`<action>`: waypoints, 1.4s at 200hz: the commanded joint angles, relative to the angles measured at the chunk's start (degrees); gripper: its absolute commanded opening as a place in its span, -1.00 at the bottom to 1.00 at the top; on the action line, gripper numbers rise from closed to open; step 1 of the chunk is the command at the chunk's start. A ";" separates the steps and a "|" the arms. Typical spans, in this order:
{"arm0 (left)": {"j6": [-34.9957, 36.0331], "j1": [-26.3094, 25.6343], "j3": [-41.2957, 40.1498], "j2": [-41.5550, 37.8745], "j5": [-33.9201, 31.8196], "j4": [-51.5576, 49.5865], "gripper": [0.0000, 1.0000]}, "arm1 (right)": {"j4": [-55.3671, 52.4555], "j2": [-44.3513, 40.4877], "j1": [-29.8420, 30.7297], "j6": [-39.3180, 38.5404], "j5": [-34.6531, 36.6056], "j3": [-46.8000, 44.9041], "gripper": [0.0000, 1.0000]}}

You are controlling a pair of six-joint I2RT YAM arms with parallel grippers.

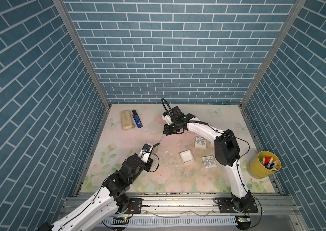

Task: Take the necklace out of the lift-off lid jewelry box
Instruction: Place the necklace at the center of the board.

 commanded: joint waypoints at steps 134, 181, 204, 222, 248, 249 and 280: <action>1.49 0.71 2.31 21.41 2.15 13.81 -1.00 | -12.14 19.03 -17.14 -10.10 0.12 24.00 -1.00; 1.59 0.83 4.78 25.23 4.19 14.38 -1.00 | -12.95 17.39 -19.97 -9.31 4.19 24.59 -0.41; 1.25 0.79 5.49 25.72 5.67 14.94 -1.00 | -13.64 14.91 -20.90 -8.81 6.14 24.50 -0.25; 0.51 0.81 6.33 25.72 6.68 14.76 -1.00 | -14.29 12.39 -21.12 -8.97 6.54 23.57 -0.16; -1.59 0.79 7.35 25.14 8.35 14.84 -1.00 | -11.05 5.57 -21.02 -8.10 3.34 15.47 -0.11; -1.63 0.77 7.43 25.12 8.47 14.89 -1.00 | -10.56 5.09 -21.03 -7.97 3.14 14.98 -0.11; -3.64 0.85 11.47 25.09 12.95 14.13 -1.00 | 2.22 -10.44 -21.03 -4.93 -0.44 -5.92 -0.06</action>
